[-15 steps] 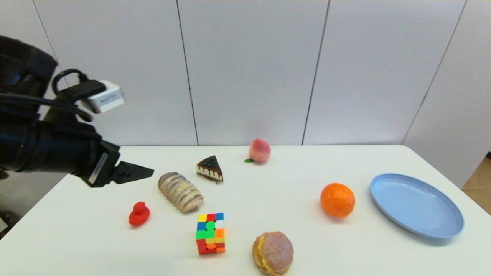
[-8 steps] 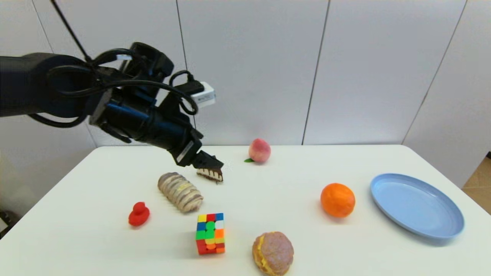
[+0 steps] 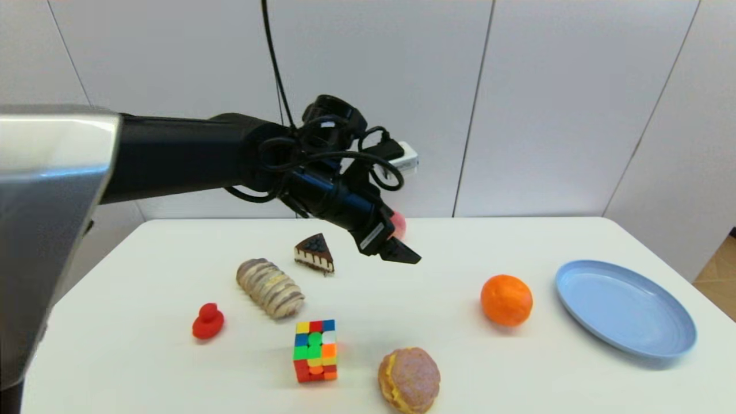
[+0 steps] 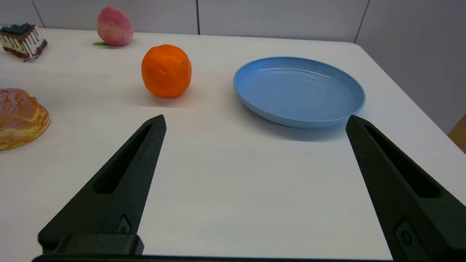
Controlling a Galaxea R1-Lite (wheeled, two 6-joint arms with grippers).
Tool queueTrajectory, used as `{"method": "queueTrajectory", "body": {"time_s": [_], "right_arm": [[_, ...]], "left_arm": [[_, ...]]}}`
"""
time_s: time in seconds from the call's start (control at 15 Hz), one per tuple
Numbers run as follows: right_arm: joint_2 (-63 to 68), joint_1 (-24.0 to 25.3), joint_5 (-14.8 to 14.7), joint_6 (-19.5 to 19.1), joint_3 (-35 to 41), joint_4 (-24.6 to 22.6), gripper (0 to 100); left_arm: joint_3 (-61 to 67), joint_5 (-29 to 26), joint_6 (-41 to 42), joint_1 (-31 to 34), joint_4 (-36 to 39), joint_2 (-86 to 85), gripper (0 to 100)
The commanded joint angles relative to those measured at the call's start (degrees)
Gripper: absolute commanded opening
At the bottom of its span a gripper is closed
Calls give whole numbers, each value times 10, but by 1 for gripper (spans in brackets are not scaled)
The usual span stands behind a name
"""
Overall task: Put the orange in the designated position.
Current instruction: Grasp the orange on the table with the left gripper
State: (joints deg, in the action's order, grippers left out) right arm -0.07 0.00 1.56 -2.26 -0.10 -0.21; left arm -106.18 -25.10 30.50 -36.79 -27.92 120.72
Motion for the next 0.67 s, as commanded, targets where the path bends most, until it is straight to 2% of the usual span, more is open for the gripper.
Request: {"method": "queueTrajectory", "body": {"time_s": [0.07, 0.67], "right_arm": [[1, 0, 0, 0, 0, 0, 100], [1, 0, 0, 0, 0, -1, 100]], "left_arm": [[-70, -2, 0, -45, 30, 95, 100], [-70, -3, -4, -103, 170, 166, 100]]}}
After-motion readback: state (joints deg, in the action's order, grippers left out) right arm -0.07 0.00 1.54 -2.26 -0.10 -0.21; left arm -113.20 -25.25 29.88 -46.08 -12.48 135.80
